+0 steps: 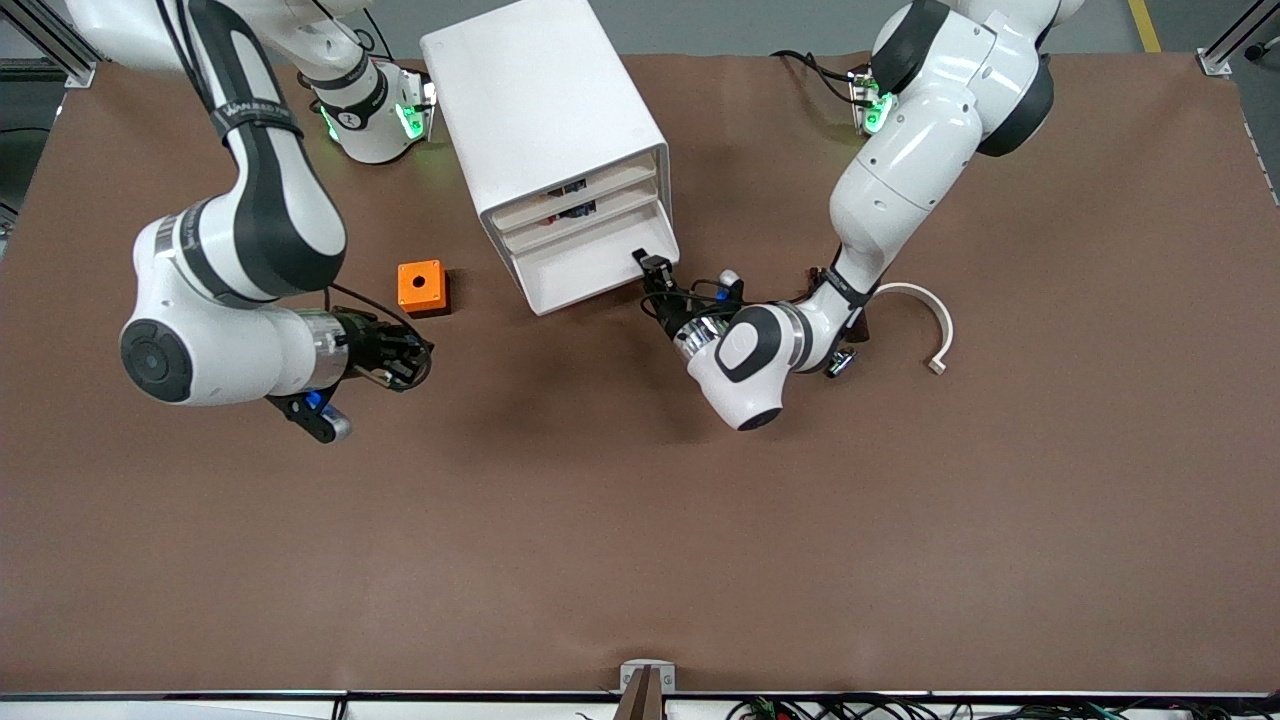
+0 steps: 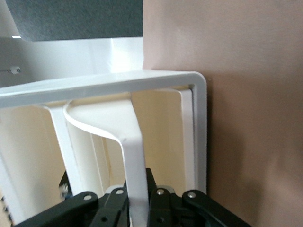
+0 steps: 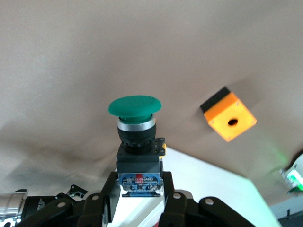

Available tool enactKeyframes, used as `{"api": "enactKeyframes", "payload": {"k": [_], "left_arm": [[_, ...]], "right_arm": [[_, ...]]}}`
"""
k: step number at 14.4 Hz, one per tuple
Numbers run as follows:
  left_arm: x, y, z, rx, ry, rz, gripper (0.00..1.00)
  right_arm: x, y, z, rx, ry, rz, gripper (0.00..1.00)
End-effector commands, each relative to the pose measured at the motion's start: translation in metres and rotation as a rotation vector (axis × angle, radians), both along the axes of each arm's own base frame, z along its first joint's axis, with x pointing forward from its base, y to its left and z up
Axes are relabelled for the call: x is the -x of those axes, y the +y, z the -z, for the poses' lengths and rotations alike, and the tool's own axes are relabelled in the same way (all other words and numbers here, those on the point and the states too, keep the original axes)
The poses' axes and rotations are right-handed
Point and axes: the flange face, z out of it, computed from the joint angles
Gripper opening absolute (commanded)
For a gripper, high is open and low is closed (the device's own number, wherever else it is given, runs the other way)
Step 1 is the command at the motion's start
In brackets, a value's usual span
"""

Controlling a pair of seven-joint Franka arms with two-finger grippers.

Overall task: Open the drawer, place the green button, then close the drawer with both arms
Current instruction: 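Pull the drawer open with the left gripper while the right gripper lifts the button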

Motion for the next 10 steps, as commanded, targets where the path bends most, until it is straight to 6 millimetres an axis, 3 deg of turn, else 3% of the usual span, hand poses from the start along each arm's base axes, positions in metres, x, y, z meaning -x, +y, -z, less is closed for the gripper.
{"api": "enactKeyframes", "payload": {"k": [1,5,8,9,10], "left_arm": [[-0.026,0.012,-0.008,0.025,-0.027,-0.076,0.11],[-0.038,0.023,-0.009,0.025,-0.037,-0.102,0.15],[-0.043,0.027,-0.009,0.023,-0.046,-0.115,0.21],[-0.043,0.027,-0.009,0.027,-0.052,-0.116,0.49],[-0.044,0.027,-0.01,0.044,-0.066,-0.112,0.99]], "right_arm": [[0.028,0.039,-0.013,0.043,0.024,0.077,0.0],[0.054,0.094,-0.012,0.097,0.014,0.165,0.0],[0.091,0.148,0.012,0.129,-0.029,0.239,0.0],[0.106,0.168,0.023,0.141,-0.044,0.263,0.0],[0.119,0.184,0.032,0.147,-0.058,0.278,0.0]]}}
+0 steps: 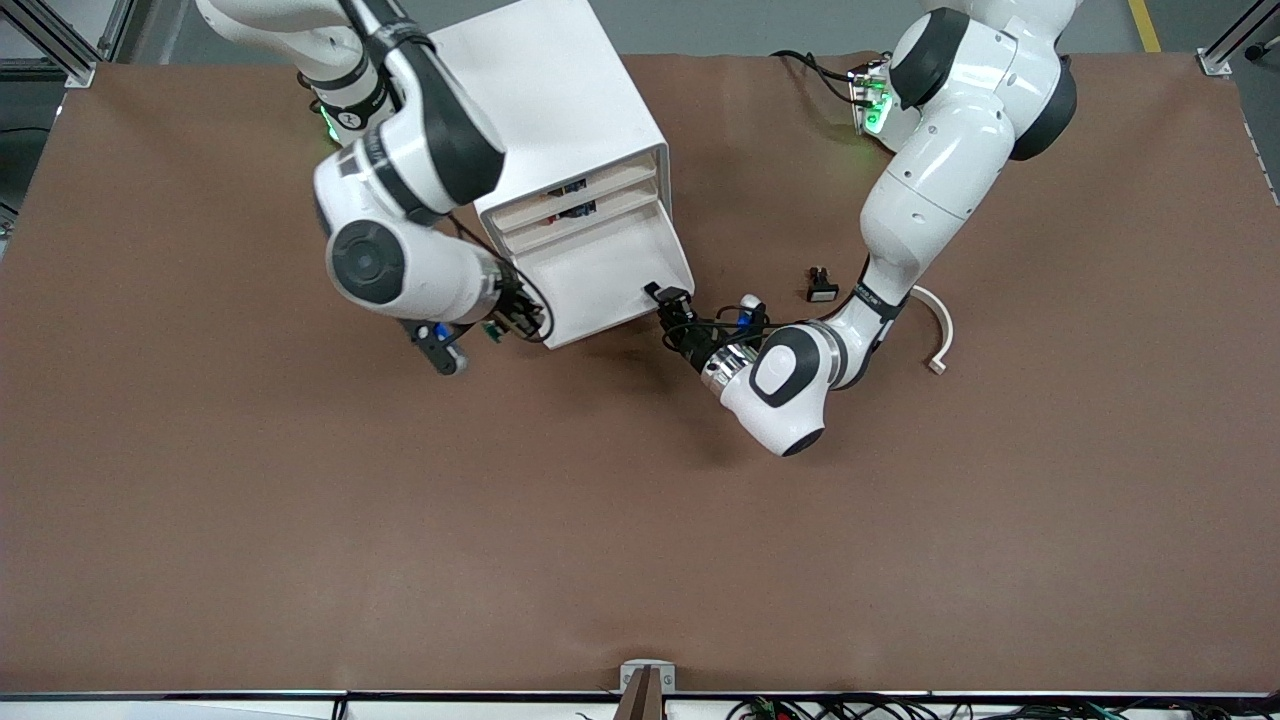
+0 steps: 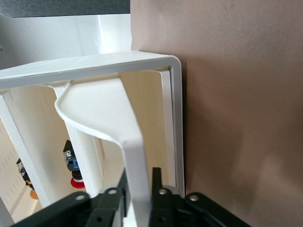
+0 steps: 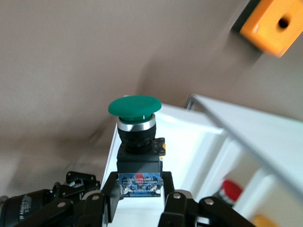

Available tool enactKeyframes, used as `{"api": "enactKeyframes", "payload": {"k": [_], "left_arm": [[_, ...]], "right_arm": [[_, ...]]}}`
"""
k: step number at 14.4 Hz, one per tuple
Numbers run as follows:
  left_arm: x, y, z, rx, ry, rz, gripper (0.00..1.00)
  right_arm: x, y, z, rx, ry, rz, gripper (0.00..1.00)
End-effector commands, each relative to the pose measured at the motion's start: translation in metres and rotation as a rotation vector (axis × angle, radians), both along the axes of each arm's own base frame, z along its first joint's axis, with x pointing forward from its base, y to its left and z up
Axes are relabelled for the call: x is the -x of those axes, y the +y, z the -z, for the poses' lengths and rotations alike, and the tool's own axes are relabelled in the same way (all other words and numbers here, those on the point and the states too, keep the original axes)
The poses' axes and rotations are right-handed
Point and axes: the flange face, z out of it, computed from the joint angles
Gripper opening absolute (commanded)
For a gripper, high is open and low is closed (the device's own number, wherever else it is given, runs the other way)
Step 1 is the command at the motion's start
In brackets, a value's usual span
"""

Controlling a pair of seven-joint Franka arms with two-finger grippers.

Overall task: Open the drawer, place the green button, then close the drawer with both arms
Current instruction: 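Lower the green button into the open drawer and open the right gripper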

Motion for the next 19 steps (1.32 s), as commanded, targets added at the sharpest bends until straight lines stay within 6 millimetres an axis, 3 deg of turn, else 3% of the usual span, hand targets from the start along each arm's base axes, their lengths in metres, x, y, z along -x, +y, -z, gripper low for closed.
{"api": "enactKeyframes", "payload": {"k": [1,3,6,9,16,17,19], "left_arm": [[-0.006,-0.001,-0.007,0.058,-0.037,-0.014,1.0],[-0.01,0.002,-0.01,0.111,-0.079,-0.007,1.0],[-0.025,0.012,-0.017,0.167,-0.141,-0.013,1.0],[-0.041,0.019,-0.03,0.258,-0.26,0.011,1.0],[-0.072,0.034,-0.058,0.42,-0.532,0.122,1.0],[-0.075,0.036,-0.065,0.445,-0.582,0.16,1.0],[-0.076,0.036,-0.082,0.494,-0.681,0.255,1.0]], "right_arm": [[0.045,0.035,0.017,0.014,-0.036,0.065,0.0],[0.065,0.051,0.037,0.02,-0.067,0.089,0.0],[0.077,0.057,0.06,0.016,-0.108,0.122,0.0],[0.078,0.065,0.062,0.001,-0.143,0.178,0.0],[0.088,0.086,0.092,-0.006,-0.19,0.258,0.0],[0.089,0.087,0.101,0.0,-0.189,0.265,0.12],[0.089,0.086,0.103,0.008,-0.18,0.259,0.51]]}}
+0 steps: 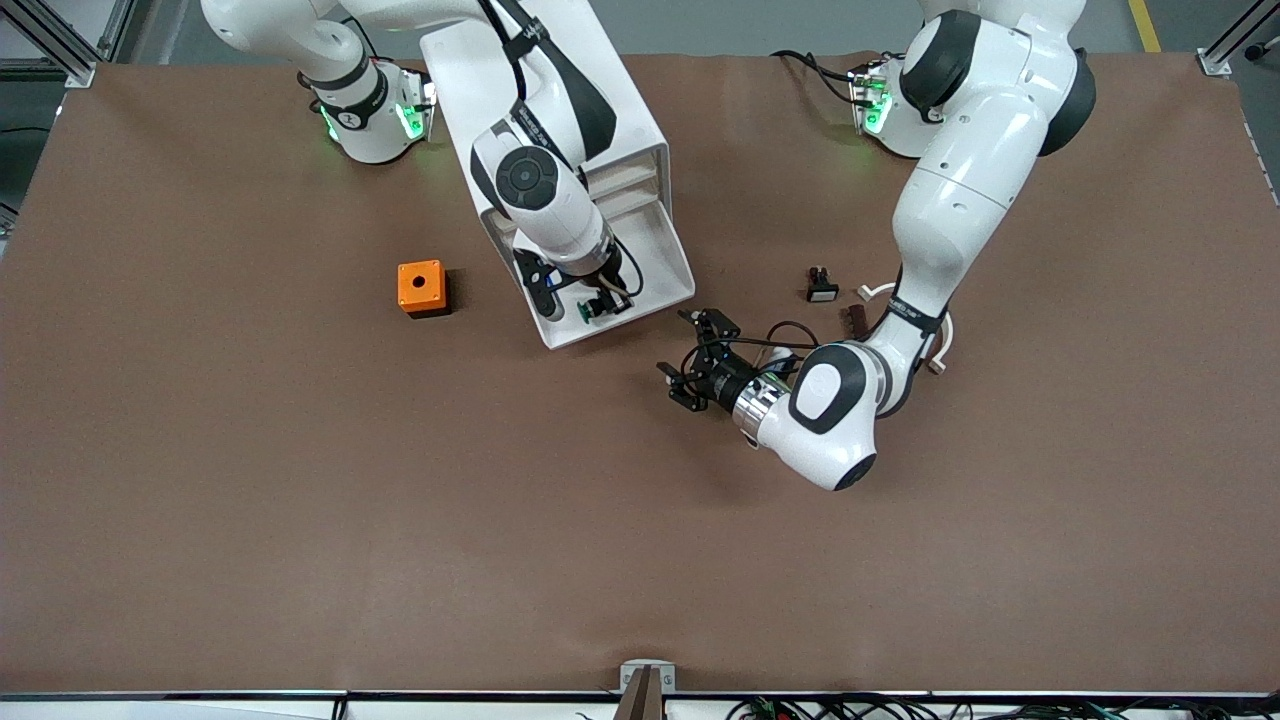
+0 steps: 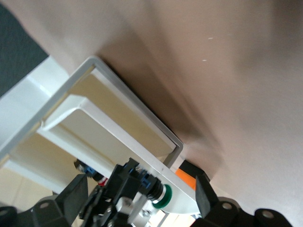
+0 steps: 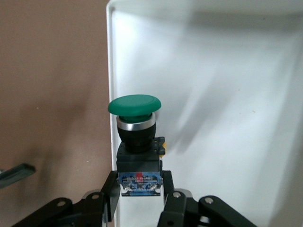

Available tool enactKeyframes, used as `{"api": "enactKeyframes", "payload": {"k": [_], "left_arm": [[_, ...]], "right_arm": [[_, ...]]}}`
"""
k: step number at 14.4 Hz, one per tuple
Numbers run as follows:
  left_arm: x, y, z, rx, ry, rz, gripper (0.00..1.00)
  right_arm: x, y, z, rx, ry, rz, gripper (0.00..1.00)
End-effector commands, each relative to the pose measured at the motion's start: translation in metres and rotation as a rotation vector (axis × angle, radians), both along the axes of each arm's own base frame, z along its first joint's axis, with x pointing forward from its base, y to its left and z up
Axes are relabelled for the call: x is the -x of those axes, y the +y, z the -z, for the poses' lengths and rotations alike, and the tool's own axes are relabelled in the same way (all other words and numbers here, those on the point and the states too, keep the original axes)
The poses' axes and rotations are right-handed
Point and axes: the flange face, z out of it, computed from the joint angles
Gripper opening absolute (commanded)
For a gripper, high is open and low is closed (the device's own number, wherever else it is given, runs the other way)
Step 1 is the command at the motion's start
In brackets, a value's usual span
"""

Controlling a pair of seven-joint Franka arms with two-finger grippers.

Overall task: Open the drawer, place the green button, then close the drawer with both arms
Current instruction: 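Lower the green button into the open drawer and open the right gripper, then withdraw the right gripper to rest while the left gripper pushes the drawer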

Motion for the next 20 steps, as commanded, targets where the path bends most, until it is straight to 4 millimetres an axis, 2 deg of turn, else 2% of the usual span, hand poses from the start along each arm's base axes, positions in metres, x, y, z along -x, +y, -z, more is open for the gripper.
{"api": "enactKeyframes", "payload": {"k": [1,2,3,5,7,9,11,12,13,15,17,20], "left_arm": [[-0.003,0.001,-0.034,0.047,-0.172,0.113,1.0],[-0.006,0.001,-0.044,0.077,-0.233,0.143,1.0],[-0.01,0.003,-0.055,0.096,-0.304,0.172,1.0],[-0.015,-0.001,-0.08,0.101,-0.463,0.257,1.0],[-0.019,-0.002,-0.106,0.127,-0.61,0.349,1.0],[-0.024,0.0,-0.116,0.102,-0.737,0.45,1.0],[-0.027,-0.003,-0.117,0.063,-0.818,0.513,1.0],[-0.027,-0.008,-0.124,0.043,-0.867,0.542,1.0],[-0.028,-0.012,-0.132,0.014,-0.93,0.588,1.0],[-0.025,-0.022,-0.133,-0.017,-0.979,0.643,1.0],[-0.023,-0.028,-0.133,-0.034,-1.009,0.673,1.0],[-0.017,-0.04,-0.131,-0.04,-1.033,0.7,1.0]], "right_arm": [[0.003,-0.003,0.003,0.009,0.014,0.012,0.62],[0.004,-0.003,0.004,0.02,0.032,-0.002,0.77],[0.003,-0.003,0.0,0.024,0.043,-0.021,1.0],[-0.009,-0.005,-0.022,0.019,0.058,-0.04,1.0],[-0.033,-0.016,-0.051,0.021,0.099,-0.037,1.0],[-0.048,-0.034,-0.072,0.025,0.131,-0.137,1.0],[-0.065,-0.065,-0.093,0.004,0.12,-0.169,1.0],[-0.072,-0.08,-0.1,-0.006,0.122,-0.211,1.0],[-0.083,-0.102,-0.112,-0.023,0.111,-0.247,1.0],[-0.101,-0.15,-0.128,-0.049,0.111,-0.303,1.0],[-0.112,-0.194,-0.146,-0.088,0.08,-0.443,1.0],[-0.128,-0.255,-0.156,-0.076,0.037,-0.564,1.0]]}}
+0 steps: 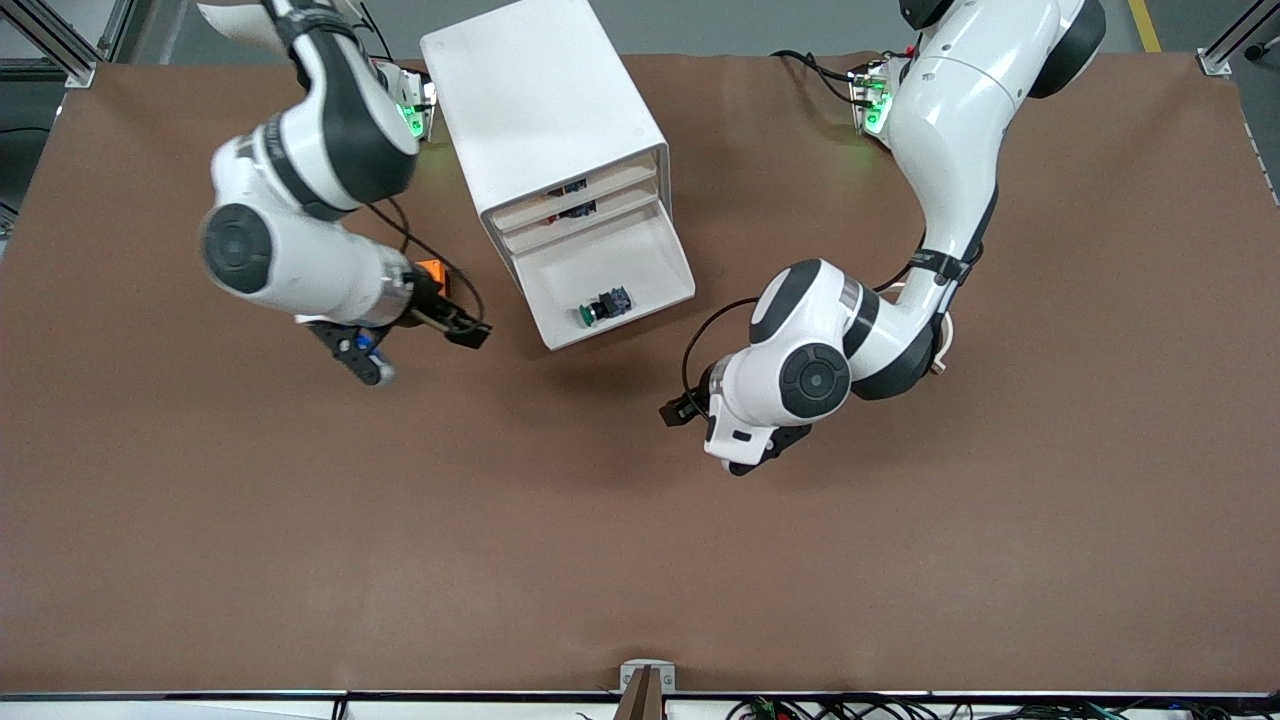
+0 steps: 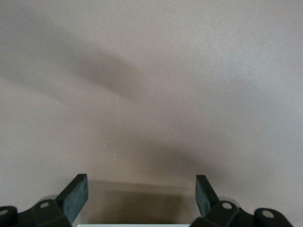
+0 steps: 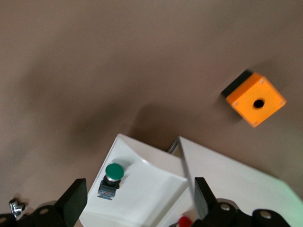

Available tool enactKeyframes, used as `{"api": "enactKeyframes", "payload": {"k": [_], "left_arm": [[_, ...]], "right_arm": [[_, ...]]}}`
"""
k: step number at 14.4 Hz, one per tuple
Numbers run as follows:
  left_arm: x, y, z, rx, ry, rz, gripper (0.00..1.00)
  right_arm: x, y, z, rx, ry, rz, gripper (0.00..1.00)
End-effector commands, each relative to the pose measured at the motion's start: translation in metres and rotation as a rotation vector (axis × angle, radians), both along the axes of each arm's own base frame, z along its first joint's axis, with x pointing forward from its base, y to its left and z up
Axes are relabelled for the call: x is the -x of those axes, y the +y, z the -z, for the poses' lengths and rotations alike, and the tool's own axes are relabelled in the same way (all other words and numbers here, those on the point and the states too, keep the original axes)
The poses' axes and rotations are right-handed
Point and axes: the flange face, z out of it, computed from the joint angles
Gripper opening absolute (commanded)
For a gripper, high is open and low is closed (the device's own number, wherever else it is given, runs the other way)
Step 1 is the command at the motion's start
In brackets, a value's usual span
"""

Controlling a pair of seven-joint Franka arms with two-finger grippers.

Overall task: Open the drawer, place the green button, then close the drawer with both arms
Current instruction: 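Withdraw the right gripper to rest while the left gripper pushes the drawer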

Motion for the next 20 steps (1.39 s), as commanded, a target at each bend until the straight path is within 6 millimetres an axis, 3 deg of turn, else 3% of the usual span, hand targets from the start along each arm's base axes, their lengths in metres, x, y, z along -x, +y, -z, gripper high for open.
{"api": "enactKeyframes", "payload": {"k": [1,5,11,15,17,20], "left_arm": [[0.007,-0.008,-0.003,-0.007,-0.05,0.037,1.0],[0.021,-0.038,0.005,-0.033,-0.15,0.095,1.0],[0.06,-0.068,0.035,-0.087,-0.153,0.168,1.0],[0.089,-0.085,0.055,-0.114,-0.119,0.197,1.0],[0.1,-0.092,0.06,-0.124,-0.109,0.207,1.0],[0.119,-0.104,0.069,-0.151,-0.078,0.191,1.0]], "right_arm": [[-0.004,-0.044,-0.015,0.021,-0.053,-0.129,1.0],[-0.009,-0.122,-0.038,0.074,-0.118,-0.302,1.0],[0.011,-0.204,-0.098,0.143,-0.188,-0.51,1.0],[0.023,-0.267,-0.125,0.128,-0.251,-0.595,1.0],[0.039,-0.278,-0.151,0.131,-0.28,-0.615,1.0],[0.059,-0.276,-0.183,0.154,-0.318,-0.619,1.0]]}}
